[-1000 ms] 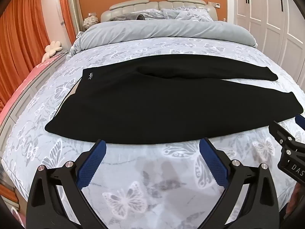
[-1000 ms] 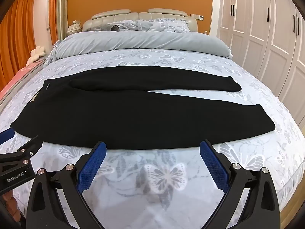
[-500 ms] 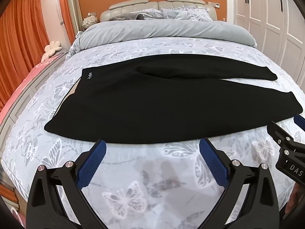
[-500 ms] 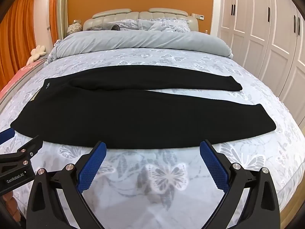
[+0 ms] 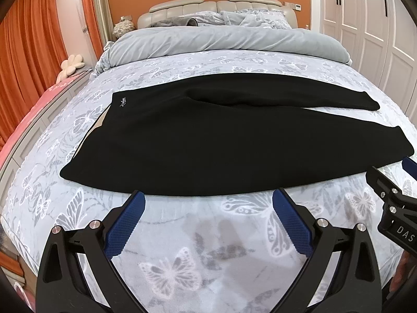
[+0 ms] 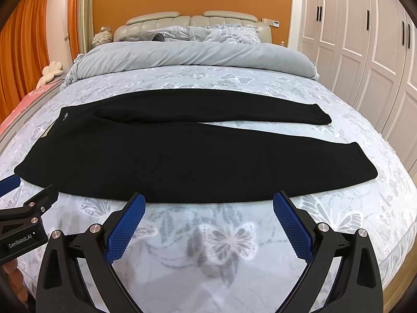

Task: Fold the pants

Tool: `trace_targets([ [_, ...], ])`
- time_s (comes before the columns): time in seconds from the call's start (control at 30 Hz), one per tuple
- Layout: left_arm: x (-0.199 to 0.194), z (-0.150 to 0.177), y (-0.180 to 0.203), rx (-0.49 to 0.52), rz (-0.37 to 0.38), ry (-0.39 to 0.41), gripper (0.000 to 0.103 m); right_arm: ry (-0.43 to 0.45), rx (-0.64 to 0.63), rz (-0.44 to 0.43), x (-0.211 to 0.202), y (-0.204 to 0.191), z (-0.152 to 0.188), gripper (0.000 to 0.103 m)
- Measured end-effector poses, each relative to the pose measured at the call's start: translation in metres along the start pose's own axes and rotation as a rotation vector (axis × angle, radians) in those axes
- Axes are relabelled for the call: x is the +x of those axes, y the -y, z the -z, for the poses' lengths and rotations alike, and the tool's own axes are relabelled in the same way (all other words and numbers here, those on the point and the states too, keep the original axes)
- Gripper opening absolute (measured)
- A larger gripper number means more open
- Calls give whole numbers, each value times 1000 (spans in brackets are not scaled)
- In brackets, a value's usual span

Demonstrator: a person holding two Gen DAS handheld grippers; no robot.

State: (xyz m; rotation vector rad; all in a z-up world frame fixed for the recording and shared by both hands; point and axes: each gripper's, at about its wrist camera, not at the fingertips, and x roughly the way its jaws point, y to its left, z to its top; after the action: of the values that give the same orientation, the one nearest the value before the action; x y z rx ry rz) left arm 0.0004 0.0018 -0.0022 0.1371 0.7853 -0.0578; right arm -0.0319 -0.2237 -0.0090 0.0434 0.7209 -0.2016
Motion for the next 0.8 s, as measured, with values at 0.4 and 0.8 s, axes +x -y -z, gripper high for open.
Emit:
trace_targets([
  [0.4,1,0,-3,-3,0,-3,96,-1,1,-1,1,1,1,97],
  [0.8,3,0,-6,-8,2,-6,96,-2,0,-1,1,1,1,97],
])
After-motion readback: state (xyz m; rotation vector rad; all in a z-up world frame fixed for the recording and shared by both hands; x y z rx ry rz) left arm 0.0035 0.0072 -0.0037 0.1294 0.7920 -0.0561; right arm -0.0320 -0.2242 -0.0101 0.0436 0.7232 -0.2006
